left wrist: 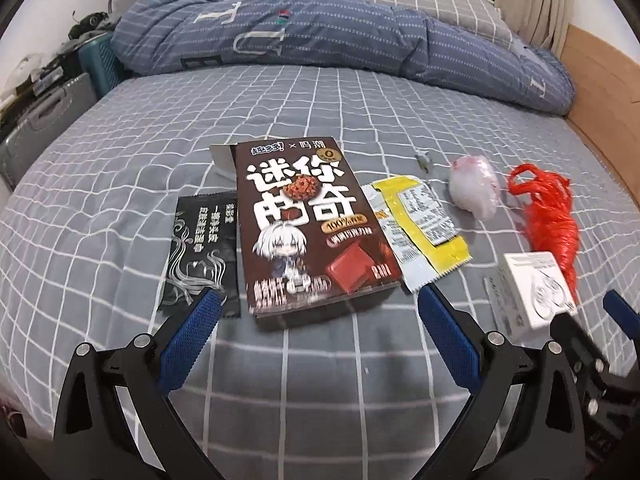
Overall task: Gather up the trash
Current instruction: 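Move both open tools back over the bed toward the snack box and earphone box, then grasp the brown snack box with the left tool while the right tool grasps the white earphone box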
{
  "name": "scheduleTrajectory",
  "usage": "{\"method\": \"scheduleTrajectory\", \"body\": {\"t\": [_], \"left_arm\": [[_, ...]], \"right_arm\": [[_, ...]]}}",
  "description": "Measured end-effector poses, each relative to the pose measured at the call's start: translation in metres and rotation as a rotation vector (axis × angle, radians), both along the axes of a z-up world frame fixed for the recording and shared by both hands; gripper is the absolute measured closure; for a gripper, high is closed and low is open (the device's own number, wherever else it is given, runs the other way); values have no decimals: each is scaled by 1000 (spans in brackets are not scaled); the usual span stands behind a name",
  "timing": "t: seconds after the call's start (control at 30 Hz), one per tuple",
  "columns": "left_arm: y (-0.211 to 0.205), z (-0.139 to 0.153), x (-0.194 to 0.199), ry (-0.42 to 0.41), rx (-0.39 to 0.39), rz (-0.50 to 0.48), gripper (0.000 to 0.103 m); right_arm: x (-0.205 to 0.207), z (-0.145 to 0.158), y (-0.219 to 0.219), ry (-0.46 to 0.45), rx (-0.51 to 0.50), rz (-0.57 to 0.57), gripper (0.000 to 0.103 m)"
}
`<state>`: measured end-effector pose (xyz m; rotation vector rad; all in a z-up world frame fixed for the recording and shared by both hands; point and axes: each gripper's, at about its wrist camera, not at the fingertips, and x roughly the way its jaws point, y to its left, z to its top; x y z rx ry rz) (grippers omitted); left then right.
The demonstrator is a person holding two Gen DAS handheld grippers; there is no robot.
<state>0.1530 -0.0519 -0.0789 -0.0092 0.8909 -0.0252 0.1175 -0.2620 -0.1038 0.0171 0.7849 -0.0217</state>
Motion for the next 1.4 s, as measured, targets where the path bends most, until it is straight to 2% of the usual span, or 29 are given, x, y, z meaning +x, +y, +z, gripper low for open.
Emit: {"method": "scheduleTrajectory", "body": {"t": [0.1,0.33,0.7,1.0,1.4], "left_arm": [[-3,-5,6,7,12,-9,6],[-8,-17,21,31,12,1,6],[-21,-22,31,27,52,23,6],[-19,-32,38,6,60,57,7],[-18,-34,28,-27,51,11,9]], "right_arm": [[8,-10,-5,35,6,-12,13],[16,-21,2,47,6,-6,14],[20,-29,5,71,34,-7,35],[17,-26,7,67,44,17,36],[12,-15,9,45,58,35,36]]}}
